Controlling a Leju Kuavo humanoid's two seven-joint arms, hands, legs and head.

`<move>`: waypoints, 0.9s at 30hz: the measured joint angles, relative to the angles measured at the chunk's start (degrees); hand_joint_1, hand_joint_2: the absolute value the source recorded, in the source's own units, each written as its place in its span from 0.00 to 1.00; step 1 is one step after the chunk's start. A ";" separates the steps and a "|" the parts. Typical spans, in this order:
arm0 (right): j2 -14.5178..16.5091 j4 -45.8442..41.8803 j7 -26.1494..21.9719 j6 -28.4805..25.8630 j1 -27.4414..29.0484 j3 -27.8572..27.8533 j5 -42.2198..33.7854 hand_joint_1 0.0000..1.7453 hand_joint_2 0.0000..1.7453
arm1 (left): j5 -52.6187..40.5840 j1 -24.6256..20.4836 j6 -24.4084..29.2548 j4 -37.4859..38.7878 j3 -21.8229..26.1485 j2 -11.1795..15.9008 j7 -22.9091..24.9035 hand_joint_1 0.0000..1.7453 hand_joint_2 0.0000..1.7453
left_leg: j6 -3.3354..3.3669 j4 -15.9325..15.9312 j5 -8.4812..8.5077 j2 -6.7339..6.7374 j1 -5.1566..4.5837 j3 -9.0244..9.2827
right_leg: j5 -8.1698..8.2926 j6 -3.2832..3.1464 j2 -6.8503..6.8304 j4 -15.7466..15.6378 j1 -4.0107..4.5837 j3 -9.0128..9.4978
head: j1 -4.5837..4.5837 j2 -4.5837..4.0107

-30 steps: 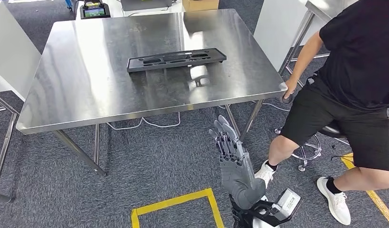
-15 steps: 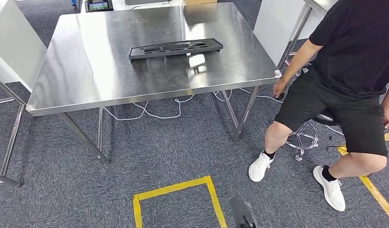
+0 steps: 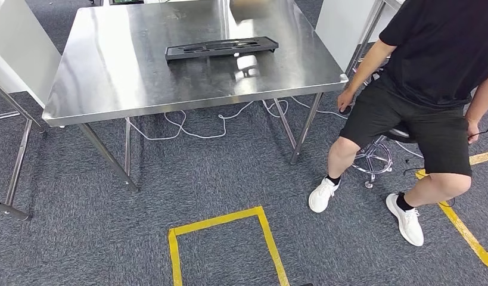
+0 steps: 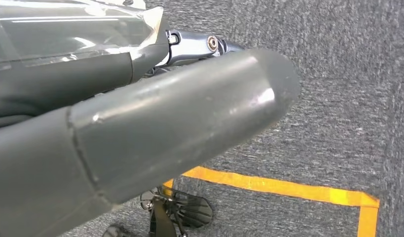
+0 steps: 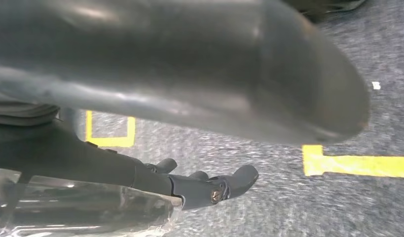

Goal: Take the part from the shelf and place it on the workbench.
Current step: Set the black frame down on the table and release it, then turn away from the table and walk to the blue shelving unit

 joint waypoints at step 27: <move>1.08 2.75 -2.40 -1.16 -0.25 -2.85 0.72 0.00 0.00 | -1.17 -0.36 -0.34 0.05 -1.85 -0.08 0.08 0.00 0.00 | 1.27 -0.21 -3.01 2.58 -0.02 1.72 | -0.02 0.96 -0.33 15.64 -0.58 -10.61 | 0.11 -0.01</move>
